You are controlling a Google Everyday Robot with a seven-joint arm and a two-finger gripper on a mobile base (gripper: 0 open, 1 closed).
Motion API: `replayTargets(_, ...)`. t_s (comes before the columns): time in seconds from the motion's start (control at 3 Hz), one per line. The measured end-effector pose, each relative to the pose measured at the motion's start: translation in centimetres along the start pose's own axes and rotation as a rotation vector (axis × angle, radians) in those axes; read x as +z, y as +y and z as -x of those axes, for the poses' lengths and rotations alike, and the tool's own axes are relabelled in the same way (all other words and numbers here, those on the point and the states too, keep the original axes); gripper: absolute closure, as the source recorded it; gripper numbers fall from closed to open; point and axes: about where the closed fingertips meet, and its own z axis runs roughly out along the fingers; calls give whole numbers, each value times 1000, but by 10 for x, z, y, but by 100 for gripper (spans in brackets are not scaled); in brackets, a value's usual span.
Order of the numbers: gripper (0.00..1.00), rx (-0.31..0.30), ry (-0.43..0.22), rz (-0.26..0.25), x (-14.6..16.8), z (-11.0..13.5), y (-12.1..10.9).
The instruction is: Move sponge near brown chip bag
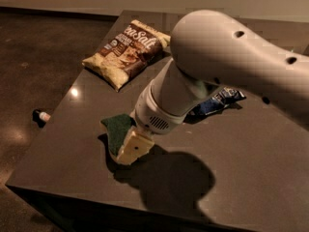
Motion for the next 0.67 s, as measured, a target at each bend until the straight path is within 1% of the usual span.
replayTargets(0.33,100,47,-40,-23,-23,24,-41)
replayTargets(0.67,100,39,-38,-43,-28,49,-69)
